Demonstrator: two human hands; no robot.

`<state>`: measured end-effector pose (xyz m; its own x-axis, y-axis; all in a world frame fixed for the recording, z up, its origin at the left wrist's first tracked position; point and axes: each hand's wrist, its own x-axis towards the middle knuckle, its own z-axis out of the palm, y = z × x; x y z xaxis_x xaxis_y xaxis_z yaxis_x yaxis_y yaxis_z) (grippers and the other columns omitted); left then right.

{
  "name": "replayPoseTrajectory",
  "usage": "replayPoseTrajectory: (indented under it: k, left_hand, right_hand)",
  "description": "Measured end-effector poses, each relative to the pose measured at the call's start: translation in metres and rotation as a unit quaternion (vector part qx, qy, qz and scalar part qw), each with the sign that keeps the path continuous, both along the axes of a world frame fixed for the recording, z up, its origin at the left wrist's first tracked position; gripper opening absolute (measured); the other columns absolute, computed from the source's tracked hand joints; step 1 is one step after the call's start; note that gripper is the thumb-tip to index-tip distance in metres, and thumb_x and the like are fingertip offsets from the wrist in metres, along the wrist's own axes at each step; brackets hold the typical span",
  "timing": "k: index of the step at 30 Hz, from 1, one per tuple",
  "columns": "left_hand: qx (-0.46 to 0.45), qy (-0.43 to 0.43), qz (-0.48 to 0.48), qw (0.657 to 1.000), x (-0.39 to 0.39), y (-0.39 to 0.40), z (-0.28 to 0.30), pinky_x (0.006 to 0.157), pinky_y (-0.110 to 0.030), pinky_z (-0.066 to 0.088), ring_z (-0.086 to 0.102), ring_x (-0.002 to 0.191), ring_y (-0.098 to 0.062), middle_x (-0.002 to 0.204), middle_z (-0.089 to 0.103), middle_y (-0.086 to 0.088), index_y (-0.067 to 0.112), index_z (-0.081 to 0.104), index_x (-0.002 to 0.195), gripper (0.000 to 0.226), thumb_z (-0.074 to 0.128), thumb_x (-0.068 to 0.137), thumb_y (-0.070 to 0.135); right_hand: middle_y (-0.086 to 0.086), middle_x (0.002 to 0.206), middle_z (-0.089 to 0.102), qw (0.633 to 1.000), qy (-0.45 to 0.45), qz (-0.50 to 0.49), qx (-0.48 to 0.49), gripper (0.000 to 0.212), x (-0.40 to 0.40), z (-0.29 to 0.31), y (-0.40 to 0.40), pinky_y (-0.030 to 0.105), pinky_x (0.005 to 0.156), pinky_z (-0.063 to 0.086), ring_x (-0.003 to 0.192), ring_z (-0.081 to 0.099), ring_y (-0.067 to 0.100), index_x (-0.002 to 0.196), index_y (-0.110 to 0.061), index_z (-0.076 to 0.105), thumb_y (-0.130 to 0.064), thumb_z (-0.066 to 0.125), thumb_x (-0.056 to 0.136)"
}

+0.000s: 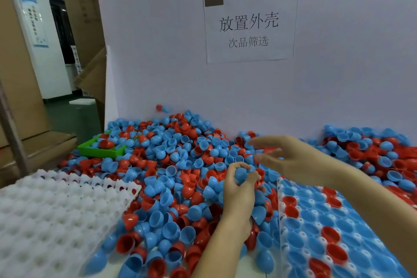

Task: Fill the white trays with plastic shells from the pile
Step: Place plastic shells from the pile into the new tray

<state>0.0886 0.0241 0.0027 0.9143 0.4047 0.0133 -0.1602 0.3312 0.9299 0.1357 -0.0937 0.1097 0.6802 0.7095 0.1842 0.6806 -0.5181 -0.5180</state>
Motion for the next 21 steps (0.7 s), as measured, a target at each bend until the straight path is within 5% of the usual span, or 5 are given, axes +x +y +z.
replayPoseTrajectory:
  k: [5, 9, 14, 17, 21]
  left_hand:
    - [0.005, 0.005, -0.029, 1.0, -0.002, -0.005, 0.003, 0.069, -0.036, 0.056, 0.067, 0.076, -0.019, 0.09, 0.075, -0.005, 0.03, 0.063, 0.089, 0.015, 0.058, 0.099, 0.02]
    - [-0.017, 0.008, -0.075, 0.997, -0.005, -0.007, 0.005, 0.058, -0.036, 0.056, 0.069, 0.075, -0.024, 0.096, 0.075, -0.012, 0.031, 0.063, 0.097, 0.015, 0.054, 0.101, 0.019]
    - [-0.005, -0.004, -0.114, 0.993, -0.007, -0.008, 0.005, 0.052, -0.032, 0.051, 0.069, 0.079, -0.025, 0.101, 0.074, -0.01, 0.034, 0.064, 0.099, 0.018, 0.055, 0.1, 0.019]
    - [-0.002, -0.017, -0.151, 0.988, -0.007, -0.009, 0.006, 0.055, -0.032, 0.052, 0.07, 0.092, -0.028, 0.115, 0.072, -0.012, 0.034, 0.067, 0.105, 0.02, 0.055, 0.1, 0.018]
    - [-0.013, -0.023, -0.169, 0.985, -0.007, -0.008, 0.006, 0.05, -0.029, 0.051, 0.069, 0.083, -0.026, 0.12, 0.07, -0.015, 0.037, 0.066, 0.108, 0.024, 0.055, 0.1, 0.017]
  right_hand:
    - [-0.022, 0.135, 0.055, 1.0, 0.013, -0.021, -0.017, 0.034, -0.001, -0.033, -0.019, 0.01, 0.086, 0.048, 0.11, 0.06, -0.002, 0.134, -0.039, 0.055, -0.036, 0.055, 0.099]
    - [-0.018, 0.117, 0.064, 0.999, 0.021, -0.04, 0.002, 0.032, -0.001, -0.045, -0.024, 0.021, 0.089, 0.055, 0.098, 0.066, -0.001, 0.129, -0.039, 0.058, -0.032, 0.059, 0.098]
    - [-0.016, 0.106, 0.063, 0.995, 0.028, -0.063, 0.075, 0.028, -0.002, -0.052, -0.029, 0.018, 0.071, 0.055, 0.081, 0.068, -0.003, 0.121, -0.039, 0.06, -0.028, 0.063, 0.096]
    - [-0.014, 0.108, 0.063, 0.992, 0.026, -0.072, 0.101, 0.026, -0.001, -0.053, -0.031, 0.021, 0.075, 0.058, 0.083, 0.07, 0.003, 0.116, -0.042, 0.061, -0.026, 0.063, 0.096]
    - [-0.006, 0.105, 0.069, 0.986, 0.05, -0.085, 0.136, 0.022, 0.002, -0.053, -0.033, 0.029, 0.076, 0.061, 0.08, 0.073, 0.01, 0.114, -0.033, 0.068, -0.026, 0.067, 0.094]
